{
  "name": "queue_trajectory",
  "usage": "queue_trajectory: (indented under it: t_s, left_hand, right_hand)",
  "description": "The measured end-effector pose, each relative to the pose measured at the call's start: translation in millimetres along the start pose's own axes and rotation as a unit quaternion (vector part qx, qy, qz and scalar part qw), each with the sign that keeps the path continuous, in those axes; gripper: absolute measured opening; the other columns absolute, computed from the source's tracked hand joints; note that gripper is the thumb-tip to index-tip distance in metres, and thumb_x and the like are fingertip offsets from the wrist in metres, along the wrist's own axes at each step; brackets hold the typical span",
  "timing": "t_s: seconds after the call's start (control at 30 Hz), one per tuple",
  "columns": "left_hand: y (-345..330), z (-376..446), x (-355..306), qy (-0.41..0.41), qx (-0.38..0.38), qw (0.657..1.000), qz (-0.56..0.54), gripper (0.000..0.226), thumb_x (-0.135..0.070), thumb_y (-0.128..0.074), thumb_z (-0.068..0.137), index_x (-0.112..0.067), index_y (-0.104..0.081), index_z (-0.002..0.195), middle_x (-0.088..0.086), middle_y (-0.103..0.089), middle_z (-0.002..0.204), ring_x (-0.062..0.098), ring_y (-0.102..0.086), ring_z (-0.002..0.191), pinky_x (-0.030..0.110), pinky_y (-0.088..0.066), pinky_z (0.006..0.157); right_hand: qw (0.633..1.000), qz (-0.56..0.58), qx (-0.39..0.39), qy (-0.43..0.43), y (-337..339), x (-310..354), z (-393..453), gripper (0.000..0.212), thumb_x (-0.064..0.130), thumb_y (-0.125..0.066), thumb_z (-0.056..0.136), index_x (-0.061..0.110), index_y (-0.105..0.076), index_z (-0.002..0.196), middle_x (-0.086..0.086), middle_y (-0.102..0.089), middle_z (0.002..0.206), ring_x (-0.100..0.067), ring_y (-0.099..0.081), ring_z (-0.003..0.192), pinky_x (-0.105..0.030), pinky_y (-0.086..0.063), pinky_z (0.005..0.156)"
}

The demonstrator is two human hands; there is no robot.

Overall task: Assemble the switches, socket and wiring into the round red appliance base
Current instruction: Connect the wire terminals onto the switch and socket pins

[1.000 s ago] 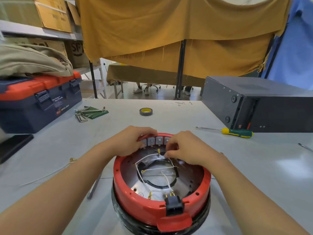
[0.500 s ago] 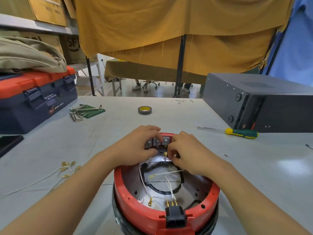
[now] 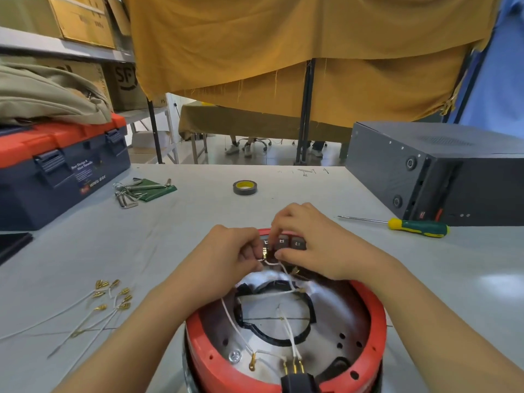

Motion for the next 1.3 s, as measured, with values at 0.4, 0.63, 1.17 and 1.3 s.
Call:
queue_trajectory:
  t_s: [0.4,0.63,1.17,1.3]
  left_hand:
    - [1.5,1.3,-1.0,-0.03,0.012,0.998,0.051,0.009,-0.017,-0.07,0.076,-0.019,-0.065,0.07,-0.006,-0.061,0.059,0.004,-0.054,0.06,0.024,-0.044,0.062]
    - [2.7,9.1,-0.9,-0.089,0.105,0.987,0.078,0.005,-0.018,-0.069,0.08,-0.02,-0.065,0.077,-0.007,-0.064,0.072,0.005,-0.054,0.068,0.029,-0.046,0.069]
    - [-12.4,24.8,-9.6,0.053,0.171,0.984,0.004,0.014,-0.008,-0.063,0.084,-0.017,-0.065,0.074,-0.009,-0.063,0.05,-0.001,-0.06,0.047,0.011,-0.047,0.053]
    - [-14.3,26.1,-10.9,0.113,0.195,0.97,-0.089,0.013,-0.007,-0.061,0.086,-0.013,-0.07,0.078,-0.006,-0.069,0.058,0.006,-0.068,0.058,0.014,-0.05,0.056]
  right_hand:
    - [0.997,0.016,-0.012,-0.079,-6.6,-18.6,-0.5,0.041,0.011,-0.052,0.093,0.027,-0.053,0.132,0.004,-0.056,0.129,-0.013,-0.049,0.115,-0.019,-0.035,0.093]
    - [0.989,-0.088,-0.065,-0.103,-7.1,-11.1,-7.2,0.025,0.037,-0.065,0.084,0.027,-0.053,0.103,0.005,-0.054,0.099,-0.019,-0.051,0.092,-0.034,-0.043,0.072]
    - [0.972,-0.149,-0.07,-0.168,0.7,-1.5,-38.9,0.033,0.045,-0.059,0.086,0.021,-0.037,0.091,0.001,-0.048,0.083,-0.024,-0.048,0.078,-0.028,-0.026,0.048]
    - [0.975,-0.09,0.002,-0.201,3.7,-7.6,-40.2,0.045,0.058,-0.06,0.079,0.026,-0.047,0.108,0.0,-0.059,0.097,-0.022,-0.057,0.087,-0.034,-0.048,0.069]
Point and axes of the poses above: each hand's wrist, its own z-axis towards the middle knuckle, its own y-axis out of the back of the hand, x = y × z, the point moved 3 cm from there along z, towards the middle knuckle
